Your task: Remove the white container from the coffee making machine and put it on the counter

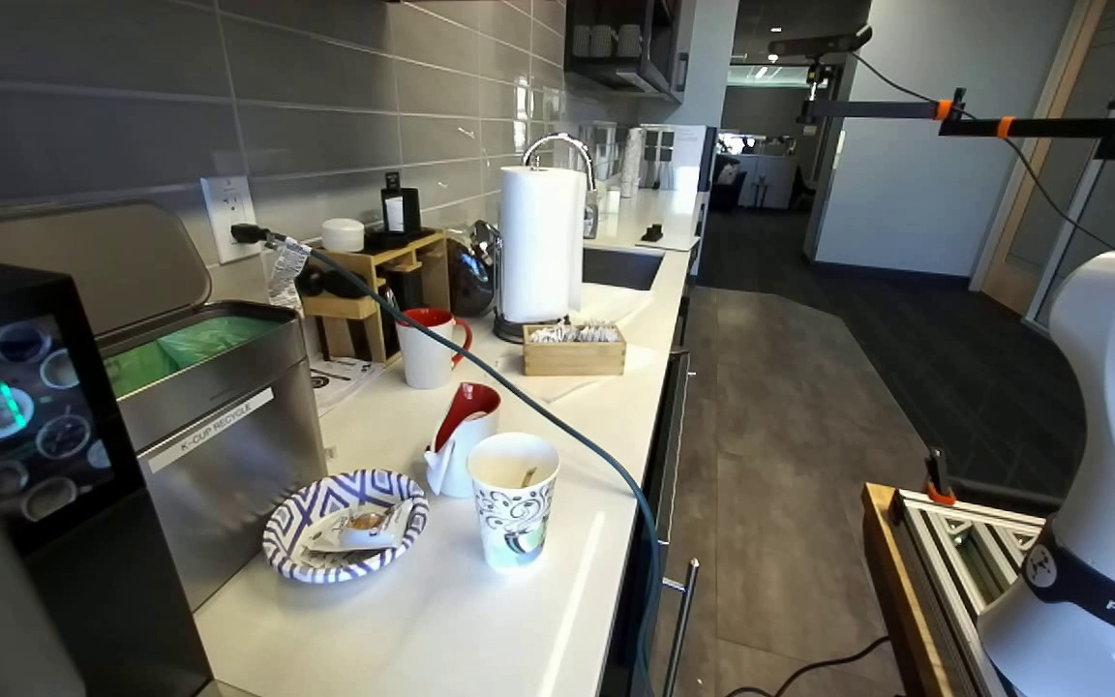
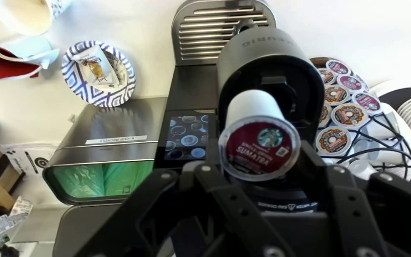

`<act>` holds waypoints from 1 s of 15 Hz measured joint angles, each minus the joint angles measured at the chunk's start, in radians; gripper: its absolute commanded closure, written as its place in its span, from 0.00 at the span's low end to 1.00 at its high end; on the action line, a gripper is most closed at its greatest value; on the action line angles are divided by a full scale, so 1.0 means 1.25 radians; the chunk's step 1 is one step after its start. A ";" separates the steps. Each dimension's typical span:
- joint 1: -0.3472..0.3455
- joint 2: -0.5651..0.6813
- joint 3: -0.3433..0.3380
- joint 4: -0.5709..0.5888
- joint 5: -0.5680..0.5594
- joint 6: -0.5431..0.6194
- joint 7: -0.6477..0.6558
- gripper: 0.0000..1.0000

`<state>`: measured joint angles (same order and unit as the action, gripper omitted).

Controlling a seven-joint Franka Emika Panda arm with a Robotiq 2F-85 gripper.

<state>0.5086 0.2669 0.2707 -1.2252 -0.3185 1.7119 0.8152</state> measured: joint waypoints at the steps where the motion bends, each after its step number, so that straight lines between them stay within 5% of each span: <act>1: -0.018 -0.026 -0.002 -0.026 0.025 0.001 -0.007 0.71; 12: -0.211 -0.328 -0.091 -0.439 0.286 0.187 -0.147 0.71; 13: -0.225 -0.353 -0.095 -0.479 0.300 0.207 -0.149 0.46; 15: -0.245 -0.402 -0.098 -0.555 0.311 0.237 -0.156 0.46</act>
<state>0.2019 -0.2357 0.1477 -1.9187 0.0703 2.0085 0.6196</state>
